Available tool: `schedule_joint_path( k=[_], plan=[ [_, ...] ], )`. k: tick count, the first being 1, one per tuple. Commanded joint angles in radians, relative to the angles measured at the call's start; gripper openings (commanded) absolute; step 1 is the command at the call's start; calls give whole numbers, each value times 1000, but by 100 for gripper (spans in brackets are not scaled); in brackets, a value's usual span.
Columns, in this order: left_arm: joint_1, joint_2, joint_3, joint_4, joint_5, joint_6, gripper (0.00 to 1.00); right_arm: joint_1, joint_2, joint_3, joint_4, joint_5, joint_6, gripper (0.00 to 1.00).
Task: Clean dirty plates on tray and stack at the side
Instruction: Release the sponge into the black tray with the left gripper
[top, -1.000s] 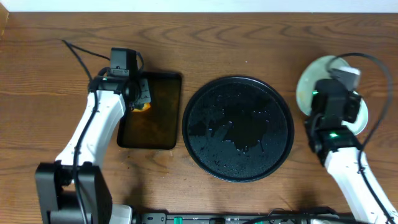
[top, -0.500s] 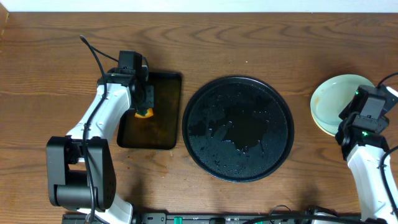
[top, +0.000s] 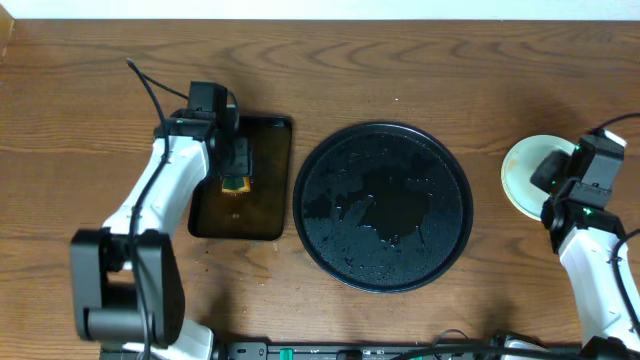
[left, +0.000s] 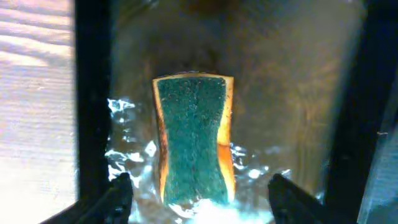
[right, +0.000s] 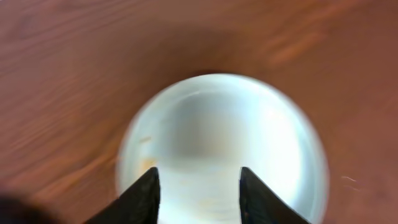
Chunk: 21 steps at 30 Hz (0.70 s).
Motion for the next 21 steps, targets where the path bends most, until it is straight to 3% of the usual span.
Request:
schedule_joint_path(
  k=[1,4,8,13,21],
  plan=[
    [4,-93,2,-29,2,-58,76,50,1,24,-8,-242,-74,44],
    [3,-138,1,-101,1,-79,77,101,1,45,-63,-336,-105,55],
    [3,-180,1,-233,1,-122,77,162,1,107,-267,-343,-135,99],
    [3,-250,-8,-322,1,-158,78,193,-11,140,-527,-342,-143,99],
    [3,-568,-213,-246,2,-144,78,254,-202,40,-564,-248,-143,99]
  ],
)
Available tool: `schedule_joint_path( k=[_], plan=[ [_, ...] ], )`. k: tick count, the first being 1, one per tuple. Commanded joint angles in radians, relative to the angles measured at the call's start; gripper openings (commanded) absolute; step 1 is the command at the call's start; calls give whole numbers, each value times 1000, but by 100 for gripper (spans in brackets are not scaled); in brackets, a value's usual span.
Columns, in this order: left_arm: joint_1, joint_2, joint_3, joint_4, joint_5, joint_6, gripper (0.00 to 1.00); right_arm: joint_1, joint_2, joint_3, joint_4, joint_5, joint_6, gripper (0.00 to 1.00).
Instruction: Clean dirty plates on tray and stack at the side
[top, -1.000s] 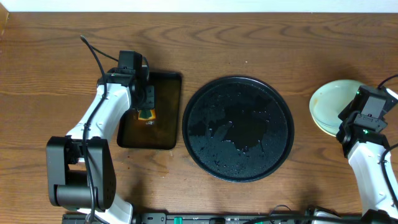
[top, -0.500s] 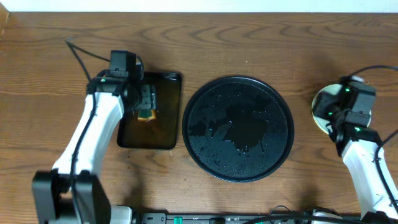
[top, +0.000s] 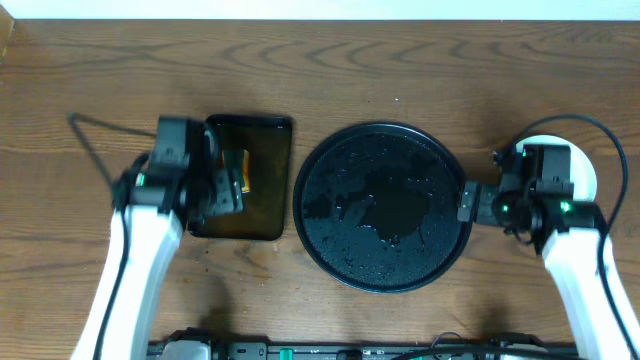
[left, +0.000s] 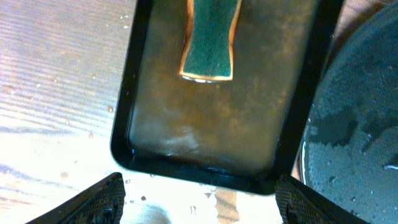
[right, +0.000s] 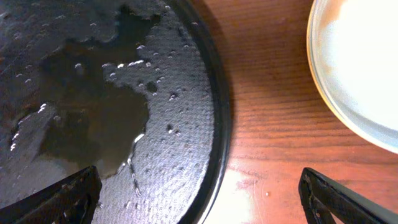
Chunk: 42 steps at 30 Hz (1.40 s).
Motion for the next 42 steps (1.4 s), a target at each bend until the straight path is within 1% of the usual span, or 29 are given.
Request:
schedule_joint_path(
  k=[1,4,7,10,13,19,33,35,38,40,42],
  plan=[
    [3,-198,-123,35,-2,8,78,46,-179,-75,29,52,-12,99],
    [3,-375,-212,71,-2,5,78,66,-328,-132,52,109,5,99],
    [3,-525,-260,78,-3,6,78,66,-455,-171,54,129,7,99],
    [3,-624,-266,77,-5,6,78,66,-526,-176,24,126,7,99],
    [3,-679,-266,76,-5,6,78,66,-557,-176,8,126,7,99],
    [3,-695,-266,71,-5,6,78,66,-556,-176,-20,126,7,99],
    [3,-691,-266,69,-5,6,78,66,-555,-176,-24,127,7,99],
    [3,-691,-266,69,-5,6,78,66,-576,-177,-47,135,6,99],
    [3,-691,-266,69,-5,6,78,66,-628,-178,-34,142,6,99],
    [3,-691,-266,69,-5,6,78,66,-678,-187,-10,142,5,99],
    [3,-691,-266,69,-5,6,78,66,-752,-222,52,142,4,99]
  ],
)
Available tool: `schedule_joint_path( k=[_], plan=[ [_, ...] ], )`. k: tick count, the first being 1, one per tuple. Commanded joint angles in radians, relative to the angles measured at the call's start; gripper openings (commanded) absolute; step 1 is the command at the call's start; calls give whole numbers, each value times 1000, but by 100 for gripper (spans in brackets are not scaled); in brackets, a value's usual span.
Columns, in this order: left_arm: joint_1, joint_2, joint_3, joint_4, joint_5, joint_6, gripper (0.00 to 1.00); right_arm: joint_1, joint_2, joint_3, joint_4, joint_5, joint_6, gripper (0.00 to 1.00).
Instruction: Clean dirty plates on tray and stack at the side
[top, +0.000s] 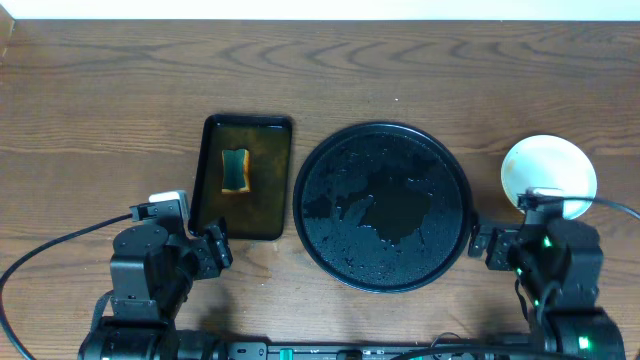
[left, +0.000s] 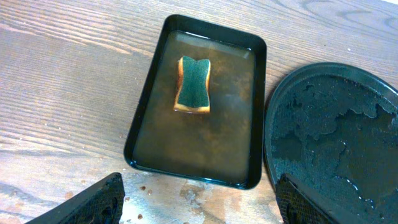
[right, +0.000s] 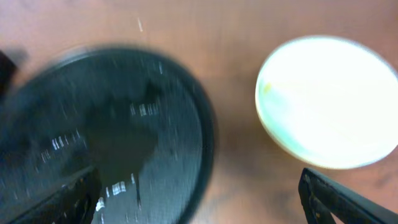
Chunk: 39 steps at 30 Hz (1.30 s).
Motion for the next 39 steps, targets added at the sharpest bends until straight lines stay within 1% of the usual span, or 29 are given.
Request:
schedule_joint_path(
  k=[1,7,10,12,14,16,17,20,21,39],
  plan=[
    [3,3,-6,0,-5,6,78,8,-118,-58,72,12,4,99],
    [3,3,-6,0,-5,6,78,11,-369,-298,350,-7,5,99],
    [3,3,-6,0,-5,6,78,16,-476,-423,519,-6,5,99],
    [3,3,-6,0,-5,6,78,16,-517,-488,616,0,4,99],
    [3,3,-6,0,-5,5,78,16,-522,-549,723,14,3,99],
    [3,3,-6,0,-5,6,78,16,-523,-602,793,21,-10,99],
    [3,3,-6,0,-5,6,78,16,-523,-607,779,25,-26,99],
    [3,3,-6,0,-5,5,78,19,-523,-607,657,24,-84,99],
    [3,3,-6,0,-5,6,79,19,-520,-606,644,24,-85,99],
    [3,3,-6,0,-5,5,78,19,-515,-606,645,20,-77,99]
  ],
)
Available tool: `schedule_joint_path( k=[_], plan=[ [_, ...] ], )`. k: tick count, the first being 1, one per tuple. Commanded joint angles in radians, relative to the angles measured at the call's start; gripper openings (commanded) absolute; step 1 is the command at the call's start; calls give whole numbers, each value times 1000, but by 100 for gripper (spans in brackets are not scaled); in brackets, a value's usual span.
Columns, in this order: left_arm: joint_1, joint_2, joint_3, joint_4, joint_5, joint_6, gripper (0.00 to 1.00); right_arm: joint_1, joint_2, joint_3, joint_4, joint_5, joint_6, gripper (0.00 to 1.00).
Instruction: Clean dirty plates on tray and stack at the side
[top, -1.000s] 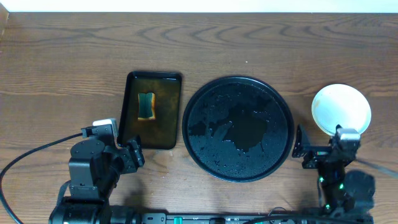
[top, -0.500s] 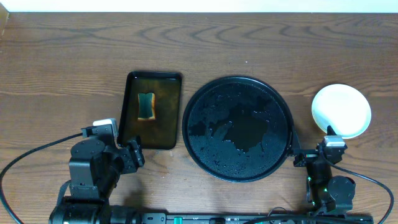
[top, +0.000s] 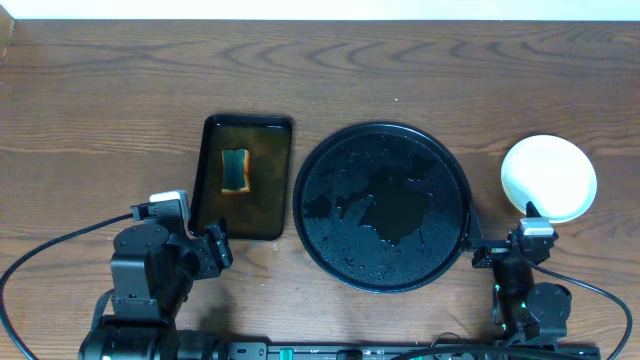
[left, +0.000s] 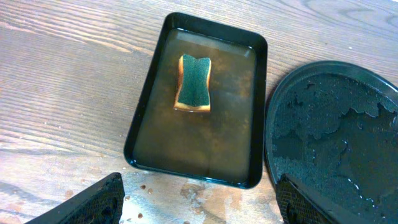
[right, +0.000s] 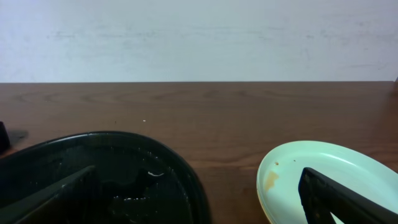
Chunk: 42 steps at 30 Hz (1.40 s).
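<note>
The round black tray (top: 384, 205) in the middle of the table holds only pools of water. One pale plate (top: 548, 177) lies on the wood to its right; the right wrist view shows a small brown stain on the plate (right: 323, 180). A green and yellow sponge (top: 236, 168) floats in a black tub (top: 272, 200) of brownish water left of the tray. My left gripper (top: 207, 250) sits folded back near the front edge, open with nothing between its fingers, as the left wrist view of it (left: 199, 208) confirms. The right gripper (top: 505, 250) is also drawn back at the front right, and it (right: 199, 205) is open wide.
Brown drips and a wet patch (left: 205, 190) mark the wood in front of the tub. Arm cables (top: 60, 250) trail along the front edge. A pale wall (right: 199, 37) stands behind the table's far edge.
The right arm has folded further back toward the front edge, and its camera now looks level across the table. The left arm, sponge, tray and plate have not moved.
First my left gripper stood open right over the sponge in the tub, and my right gripper hung over the plate at the right. Then both were drawn back from them. By now both arms are folded at the front edge, open.
</note>
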Motion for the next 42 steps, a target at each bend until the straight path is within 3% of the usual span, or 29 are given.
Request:
schedule_joint_path(
  k=[1,18,24,29,35,41,42],
  plan=[
    [3,-1,-3,1,-5,6,78,16,-3,-1,-5,10,-15,99],
    [3,-10,-4,-17,-6,6,78,16,-3,-1,-5,10,-15,99],
    [17,-122,-77,-11,-20,10,78,16,-3,-1,-5,10,-15,99],
    [64,-299,-288,180,-20,10,78,16,-3,-1,-5,10,-15,99],
    [100,-500,-576,517,11,10,79,16,-3,-1,-5,10,-15,99],
    [103,-544,-769,879,14,57,79,16,-3,-1,-5,10,-15,99],
    [103,-545,-769,873,14,82,79,16,-3,-1,-5,10,-16,99]
  ],
)
